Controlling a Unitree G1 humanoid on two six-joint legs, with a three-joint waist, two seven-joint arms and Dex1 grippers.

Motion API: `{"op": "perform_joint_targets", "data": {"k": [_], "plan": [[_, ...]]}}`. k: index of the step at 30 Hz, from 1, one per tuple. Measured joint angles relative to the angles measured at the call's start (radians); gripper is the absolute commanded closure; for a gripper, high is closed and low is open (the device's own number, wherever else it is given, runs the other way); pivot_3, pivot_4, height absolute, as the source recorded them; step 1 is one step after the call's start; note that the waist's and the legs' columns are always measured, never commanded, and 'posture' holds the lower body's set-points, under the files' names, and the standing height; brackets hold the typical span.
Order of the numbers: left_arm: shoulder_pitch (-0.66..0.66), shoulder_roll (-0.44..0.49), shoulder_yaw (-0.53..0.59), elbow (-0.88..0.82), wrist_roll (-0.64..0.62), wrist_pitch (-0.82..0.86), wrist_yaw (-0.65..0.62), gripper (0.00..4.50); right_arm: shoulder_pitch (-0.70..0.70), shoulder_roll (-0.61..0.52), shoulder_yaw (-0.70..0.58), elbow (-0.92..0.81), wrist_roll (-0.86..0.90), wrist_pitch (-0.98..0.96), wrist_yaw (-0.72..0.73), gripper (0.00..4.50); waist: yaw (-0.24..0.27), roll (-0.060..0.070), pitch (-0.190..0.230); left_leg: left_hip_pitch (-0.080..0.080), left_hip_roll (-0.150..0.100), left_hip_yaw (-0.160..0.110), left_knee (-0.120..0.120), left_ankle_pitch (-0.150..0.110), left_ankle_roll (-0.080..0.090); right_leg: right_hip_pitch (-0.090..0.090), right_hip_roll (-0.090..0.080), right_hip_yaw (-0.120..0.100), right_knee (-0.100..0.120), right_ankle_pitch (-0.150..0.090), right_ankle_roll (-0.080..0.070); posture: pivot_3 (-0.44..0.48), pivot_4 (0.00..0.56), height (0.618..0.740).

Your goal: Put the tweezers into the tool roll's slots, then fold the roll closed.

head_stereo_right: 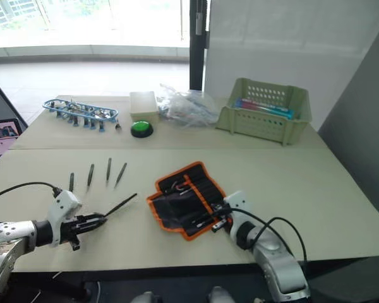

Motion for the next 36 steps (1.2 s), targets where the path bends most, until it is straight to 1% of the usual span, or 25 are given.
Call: {"op": "perform_joint_targets", "data": {"k": [2,5,8,12,16,23,28,29,32,33,35,36], "plan": [[0.006,0.002,0.011,0.006,0.004,-0.018,0.002,1.88,-0.002,0.000,0.002,0.001,0.000,0.000,0.001,4.50,-0.001,0.000,0.000,0.000,0.000,0.000,0.000,0.000,0.000,0.000,0.000,0.000,0.000,0.000,0.000,0.000,0.150,0.738],[0.023,0.017,0.053,0.013,-0.017,-0.019,-0.018,1.88,-0.001,0.000,0.003,0.000,0.000,0.000,0.002,4.50,-0.002,0.000,0.000,0.000,0.001,0.000,-0.001,0.000,0.000,-0.001,0.000,0.000,0.000,0.000,0.000,0.000,0.150,0.738],[0.028,0.051,0.080,0.048,-0.032,-0.017,-0.042,1.88,-0.001,0.001,0.004,-0.001,0.000,0.000,0.000,4.50,-0.002,0.001,0.001,0.000,0.001,0.001,-0.001,0.000,0.000,-0.001,0.000,0.000,0.000,0.000,0.000,0.000,0.150,0.738],[0.025,0.057,0.084,0.077,-0.034,-0.020,-0.049,1.88,-0.001,0.002,0.004,0.000,0.000,0.000,-0.002,4.50,-0.001,0.001,0.002,0.000,0.001,0.001,-0.001,0.000,-0.001,-0.001,0.000,0.000,-0.001,0.000,0.000,0.000,0.150,0.738],[-0.006,0.046,0.070,0.071,-0.044,-0.024,-0.050,1.88,-0.001,0.005,0.005,0.005,0.000,0.000,-0.004,4.50,-0.001,-0.001,0.001,0.000,0.001,0.001,-0.001,-0.004,-0.006,-0.001,0.000,0.000,-0.001,0.000,-0.001,0.000,0.150,0.738],[-0.026,0.015,0.022,0.059,-0.044,-0.032,-0.035,1.88,0.000,0.007,0.005,0.004,0.000,-0.001,-0.007,4.50,-0.002,-0.001,0.001,0.000,0.001,0.002,-0.001,-0.002,-0.003,-0.001,0.000,0.000,-0.001,0.000,0.000,0.000,0.150,0.738],[-0.031,0.002,-0.034,0.070,0.021,-0.115,-0.013,1.88,0.006,0.007,0.003,-0.001,0.000,-0.001,-0.013,4.50,0.000,-0.001,0.001,0.000,0.000,0.002,-0.001,-0.002,-0.003,0.000,0.000,0.000,-0.001,0.000,0.000,0.000,0.150,0.738],[-0.035,0.001,-0.041,0.074,0.033,-0.135,-0.010,2.43,0.007,0.007,0.002,-0.001,0.000,-0.001,-0.014,4.50,0.001,-0.001,0.001,0.000,0.000,0.002,-0.001,-0.002,-0.003,0.000,0.000,0.000,-0.001,0.000,0.000,0.000,0.150,0.738],[-0.041,-0.015,-0.064,0.085,0.048,-0.181,-0.005,3.37,0.009,0.007,-0.002,-0.001,0.000,-0.001,-0.018,4.50,0.003,-0.001,0.001,0.001,0.000,0.002,-0.001,-0.002,-0.003,0.000,-0.001,0.000,-0.001,0.000,0.000,0.000,0.150,0.738],[-0.045,-0.016,-0.072,0.090,0.048,-0.190,-0.004,3.69,0.009,0.006,-0.003,-0.001,0.000,0.000,-0.018,4.50,0.005,-0.001,0.001,0.001,0.000,0.002,-0.001,-0.004,-0.006,0.000,-0.001,0.000,-0.001,0.000,0.000,0.000,0.150,0.738],[-0.050,-0.016,-0.078,0.094,0.049,-0.189,0.001,4.36,0.008,0.006,-0.003,-0.001,-0.001,0.000,-0.018,4.50,0.005,0.000,0.001,0.001,0.001,0.002,-0.001,-0.004,-0.006,0.000,-0.001,-0.001,0.000,0.000,0.000,0.000,0.150,0.738],[-0.052,-0.016,-0.077,0.097,0.047,-0.187,0.002,4.49,0.009,0.006,-0.003,-0.001,-0.001,0.000,-0.018,4.50,0.005,0.000,0.000,0.001,0.001,0.002,-0.001,-0.004,-0.006,0.000,0.000,-0.001,0.000,0.000,-0.001,0.000,0.150,0.738]]}}
